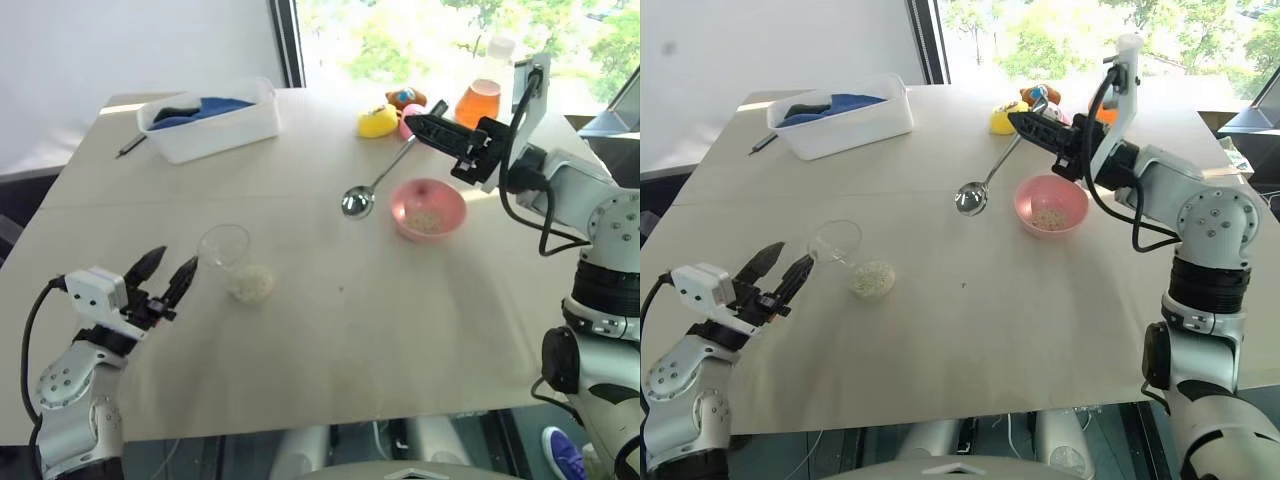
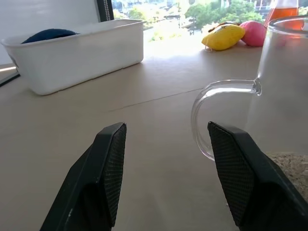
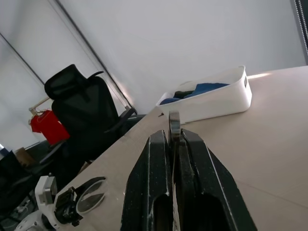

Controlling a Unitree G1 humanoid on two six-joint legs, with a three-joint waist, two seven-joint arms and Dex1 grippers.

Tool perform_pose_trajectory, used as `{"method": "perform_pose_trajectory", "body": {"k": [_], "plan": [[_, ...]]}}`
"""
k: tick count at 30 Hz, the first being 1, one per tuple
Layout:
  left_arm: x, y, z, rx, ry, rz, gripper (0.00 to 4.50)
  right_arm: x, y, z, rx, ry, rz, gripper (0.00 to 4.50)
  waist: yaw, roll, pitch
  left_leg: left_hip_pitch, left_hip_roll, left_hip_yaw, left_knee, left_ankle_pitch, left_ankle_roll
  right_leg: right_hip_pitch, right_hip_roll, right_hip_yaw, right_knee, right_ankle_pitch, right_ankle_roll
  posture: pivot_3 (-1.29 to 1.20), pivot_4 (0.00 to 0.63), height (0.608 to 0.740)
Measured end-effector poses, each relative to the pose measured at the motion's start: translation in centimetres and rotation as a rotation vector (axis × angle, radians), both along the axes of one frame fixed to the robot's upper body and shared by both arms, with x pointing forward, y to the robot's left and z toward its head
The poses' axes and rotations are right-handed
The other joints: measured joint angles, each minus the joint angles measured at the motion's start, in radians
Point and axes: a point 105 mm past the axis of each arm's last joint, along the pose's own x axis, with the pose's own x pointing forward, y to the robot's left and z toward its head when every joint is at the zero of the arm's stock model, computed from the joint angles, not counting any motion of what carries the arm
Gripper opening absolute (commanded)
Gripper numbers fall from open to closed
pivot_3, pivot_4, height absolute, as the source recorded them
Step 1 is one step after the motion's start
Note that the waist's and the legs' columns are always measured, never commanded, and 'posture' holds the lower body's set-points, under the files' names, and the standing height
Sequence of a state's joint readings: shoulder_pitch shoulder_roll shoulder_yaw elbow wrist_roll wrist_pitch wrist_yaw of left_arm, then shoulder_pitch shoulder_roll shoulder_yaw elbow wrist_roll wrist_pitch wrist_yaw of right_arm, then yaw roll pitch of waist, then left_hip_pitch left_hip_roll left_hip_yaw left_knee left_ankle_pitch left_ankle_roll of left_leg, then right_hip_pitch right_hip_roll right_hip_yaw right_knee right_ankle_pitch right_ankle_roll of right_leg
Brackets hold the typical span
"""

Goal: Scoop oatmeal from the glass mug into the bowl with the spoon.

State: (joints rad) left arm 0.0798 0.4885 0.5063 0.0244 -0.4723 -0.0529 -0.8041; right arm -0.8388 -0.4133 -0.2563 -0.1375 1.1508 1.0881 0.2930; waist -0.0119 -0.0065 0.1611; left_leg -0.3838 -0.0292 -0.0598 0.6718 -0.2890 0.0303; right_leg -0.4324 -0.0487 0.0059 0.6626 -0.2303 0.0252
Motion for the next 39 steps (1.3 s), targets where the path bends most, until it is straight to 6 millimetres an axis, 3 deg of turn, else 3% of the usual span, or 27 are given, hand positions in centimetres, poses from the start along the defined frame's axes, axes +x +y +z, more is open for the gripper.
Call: {"method": "perform_pose_trajectory", "body": {"k": [4,8,21,24,28,39], "plan": [[1.3,0.4,0.4,0.001,0.004,-0.031,2.82,-0.1,0.0,0.1,0.003,-0.002,-0.006,0.0,-0.002,-0.001,0.0,0.0,0.0,0.0,0.0,0.0,0.0,0.0,0.0,0.0,0.0,0.0,0.0,0.0,0.15,0.74],[2.8,-0.6,0.4,-0.009,0.01,-0.097,2.82,-0.1,-0.3,0.0,0.005,0.001,-0.024,0.0,-0.002,-0.001,0.0,0.0,0.0,0.0,0.0,0.0,0.0,0.0,0.0,0.0,0.0,0.0,0.0,0.0,0.15,0.74],[4.5,-0.6,0.8,0.005,0.027,-0.14,2.82,-0.1,-0.7,0.1,0.019,-0.013,-0.059,0.0,-0.003,-0.001,0.0,0.0,0.0,0.0,0.0,0.0,0.0,0.0,0.0,0.0,0.0,0.0,0.0,0.0,0.15,0.74],[4.5,-0.6,0.8,0.006,0.027,-0.147,2.01,-0.1,-0.9,-0.3,0.02,-0.003,-0.068,0.0,-0.003,-0.001,0.0,0.0,0.0,0.0,0.0,0.0,0.0,-0.001,0.0,0.0,0.0,0.0,0.0,0.0,0.15,0.74],[4.6,-0.9,0.6,0.007,0.034,-0.158,0.23,0.0,-1.0,-0.4,0.026,-0.003,-0.075,0.0,-0.003,-0.001,0.0,0.0,0.0,0.0,0.0,0.0,0.0,-0.001,0.0,0.0,0.0,0.0,0.0,0.0,0.15,0.74],[4.4,-2.1,0.3,-0.006,0.039,-0.179,0.1,0.0,-1.1,-0.3,0.041,-0.013,-0.084,0.0,-0.002,-0.001,0.0,0.0,0.0,0.0,0.0,0.0,0.0,-0.001,0.0,0.0,0.0,0.0,0.0,0.0,0.15,0.74]]}}
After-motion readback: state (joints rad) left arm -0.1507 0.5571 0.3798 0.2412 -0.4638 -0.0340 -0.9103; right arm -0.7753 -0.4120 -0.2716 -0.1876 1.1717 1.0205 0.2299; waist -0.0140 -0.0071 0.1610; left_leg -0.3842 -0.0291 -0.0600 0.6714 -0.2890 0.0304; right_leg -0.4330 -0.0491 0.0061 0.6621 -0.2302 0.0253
